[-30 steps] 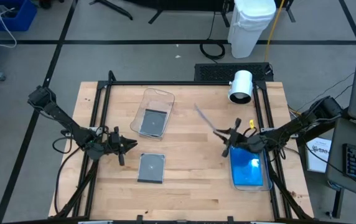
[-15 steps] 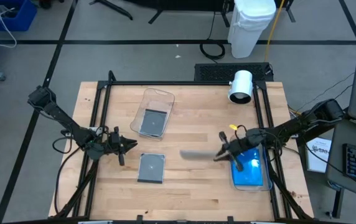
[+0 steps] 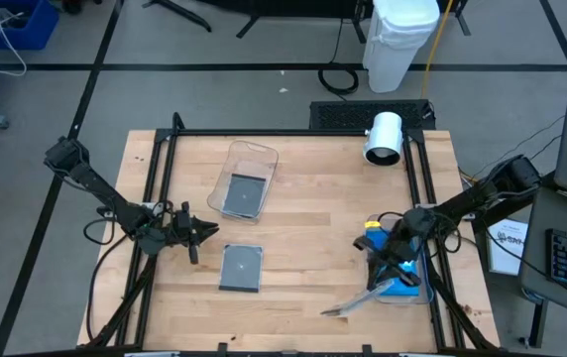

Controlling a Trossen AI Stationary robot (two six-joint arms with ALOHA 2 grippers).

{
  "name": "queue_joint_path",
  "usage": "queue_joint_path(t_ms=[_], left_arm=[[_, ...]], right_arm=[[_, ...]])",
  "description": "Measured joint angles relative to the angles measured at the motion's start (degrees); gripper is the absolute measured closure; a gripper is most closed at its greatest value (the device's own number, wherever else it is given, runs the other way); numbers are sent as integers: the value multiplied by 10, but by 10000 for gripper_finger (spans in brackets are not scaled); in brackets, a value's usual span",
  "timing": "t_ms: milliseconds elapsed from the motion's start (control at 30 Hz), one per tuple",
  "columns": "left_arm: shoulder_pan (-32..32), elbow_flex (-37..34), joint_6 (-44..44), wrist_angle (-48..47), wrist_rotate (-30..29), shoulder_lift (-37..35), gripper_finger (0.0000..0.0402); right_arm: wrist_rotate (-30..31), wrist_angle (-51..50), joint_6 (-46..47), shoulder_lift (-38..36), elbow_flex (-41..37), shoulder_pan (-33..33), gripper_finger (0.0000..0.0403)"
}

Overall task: Pick & place jewel cases by type
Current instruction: Put the bottom black disc case into the left transparent bin

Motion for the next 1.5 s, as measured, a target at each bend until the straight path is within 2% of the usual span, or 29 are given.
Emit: queue_joint_path(t_ms=[233, 433, 500, 733, 800, 1100, 1400, 1500], left_arm=[[0, 0, 0, 0, 0, 0, 339], [0, 0, 0, 0, 0, 0, 339], [0, 0, 0, 0, 0, 0, 339], [0, 0, 0, 0, 0, 0, 339], [0, 0, -2, 0, 3, 0, 339], [0, 0, -14, 93, 19, 0, 339], [0, 0, -14, 94, 17, 0, 339], [0, 0, -2, 96, -7, 0, 339]], right_arm=[[0, 72, 20, 1, 0, 27, 385], [4, 59, -6, 1, 0, 47, 385], [39, 45, -11, 1, 0, 47, 385], [239, -15, -31, 1, 0, 46, 385], [271, -20, -34, 1, 0, 43, 385], [271, -27, -29, 1, 0, 35, 385], [271, -31, -38, 1, 0, 35, 385], [271, -31, -39, 1, 0, 35, 383]])
